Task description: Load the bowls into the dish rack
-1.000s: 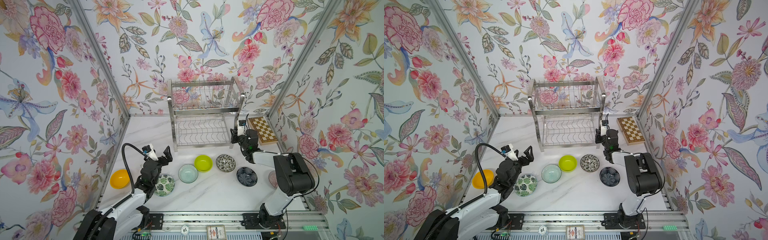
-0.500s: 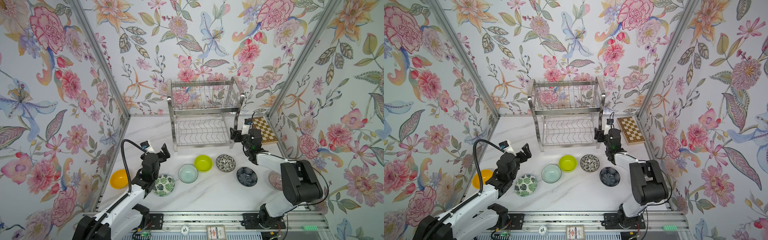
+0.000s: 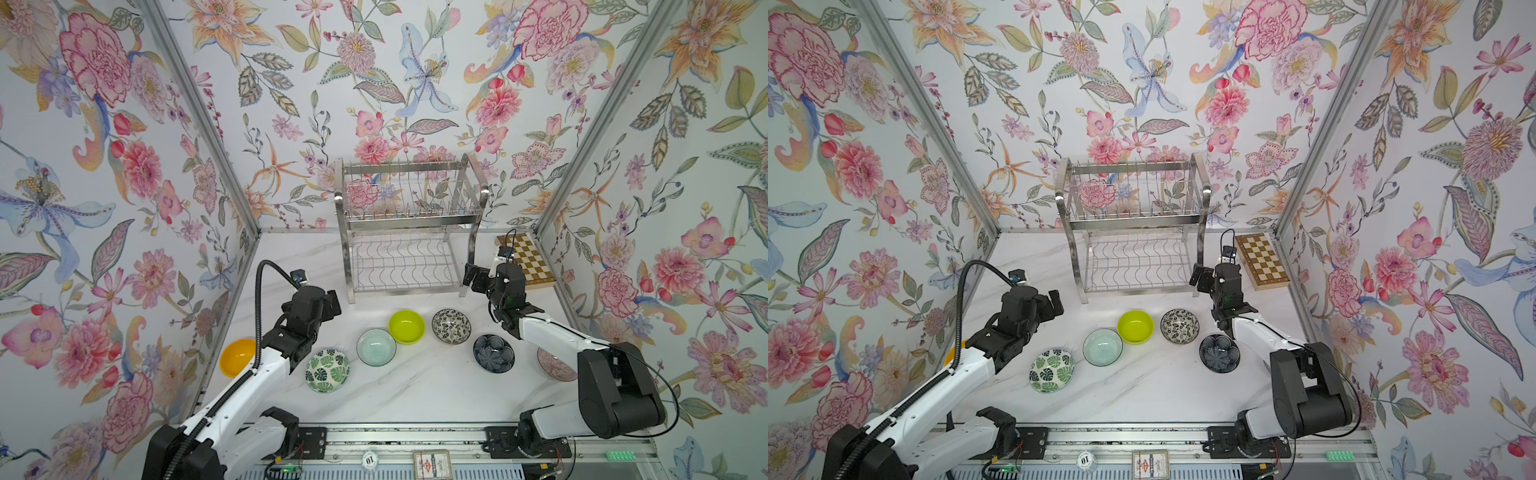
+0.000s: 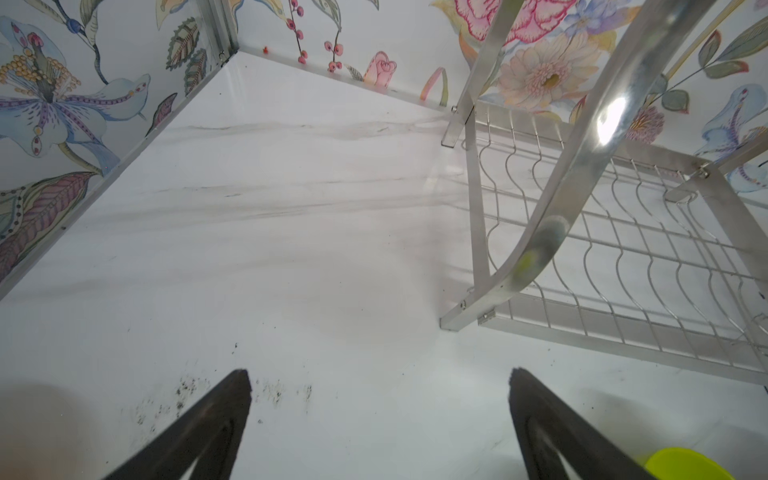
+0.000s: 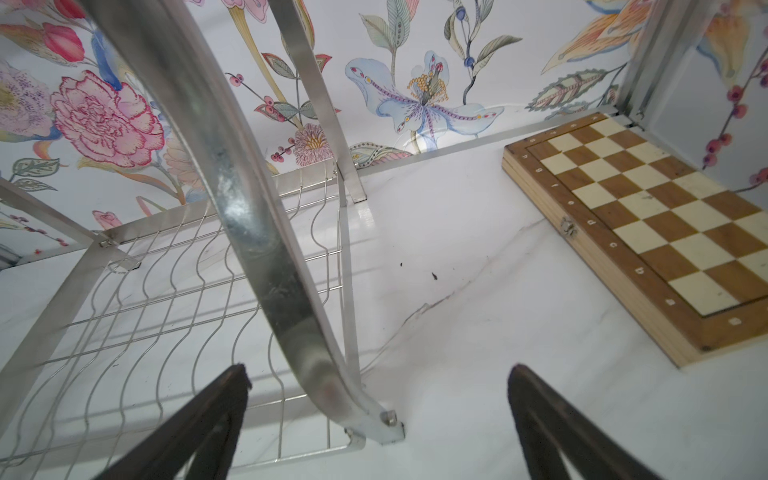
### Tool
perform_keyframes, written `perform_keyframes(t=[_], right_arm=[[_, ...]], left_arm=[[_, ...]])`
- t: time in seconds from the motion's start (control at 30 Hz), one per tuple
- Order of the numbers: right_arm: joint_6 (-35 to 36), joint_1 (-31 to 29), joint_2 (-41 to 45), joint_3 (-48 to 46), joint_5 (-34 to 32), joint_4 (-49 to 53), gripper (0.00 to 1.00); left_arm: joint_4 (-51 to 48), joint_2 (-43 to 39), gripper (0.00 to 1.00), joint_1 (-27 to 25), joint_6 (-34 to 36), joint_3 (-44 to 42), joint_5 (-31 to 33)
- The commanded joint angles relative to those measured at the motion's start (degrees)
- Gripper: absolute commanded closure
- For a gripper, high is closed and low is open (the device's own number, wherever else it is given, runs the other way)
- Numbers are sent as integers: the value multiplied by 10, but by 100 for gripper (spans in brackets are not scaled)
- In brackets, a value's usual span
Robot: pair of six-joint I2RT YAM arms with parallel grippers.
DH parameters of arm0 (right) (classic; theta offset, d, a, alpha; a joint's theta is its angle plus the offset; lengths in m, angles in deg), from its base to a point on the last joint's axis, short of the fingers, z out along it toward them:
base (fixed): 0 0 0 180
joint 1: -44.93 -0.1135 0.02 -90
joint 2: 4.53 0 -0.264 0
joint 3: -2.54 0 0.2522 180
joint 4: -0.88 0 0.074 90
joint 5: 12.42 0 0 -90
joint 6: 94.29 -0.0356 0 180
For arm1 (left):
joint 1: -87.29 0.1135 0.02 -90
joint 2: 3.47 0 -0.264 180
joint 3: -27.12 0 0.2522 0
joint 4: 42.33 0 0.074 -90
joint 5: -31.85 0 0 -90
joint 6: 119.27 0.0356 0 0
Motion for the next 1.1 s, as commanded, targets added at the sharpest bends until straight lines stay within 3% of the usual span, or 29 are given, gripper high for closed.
perform_keyframes(t=[0.0,0.1,0.3,0.5,0.77,0.87,1.07], right_arm=[[-38,8,24,-12,59,30,1],[-24,-10,21,-7,73,33,1],[45,-111,-30,81,46,152,2],[56,-198,-88,153,46,247,21],[64,-242,-147,195,70,308,40],[66,-258,-162,198,33,324,45],[58,-264,-182,190,38,335,50]], left_arm=[[-145,5,1,-5,-27,32,-2],[-183,3,1,-5,-19,37,-20],[-166,-3,1,-5,-42,11,-64],[-42,-27,1,-5,-93,-43,-156],[24,-18,1,-6,-119,-59,-200],[42,-12,1,-7,-128,-61,-225],[95,-12,1,-7,-148,-93,-247]])
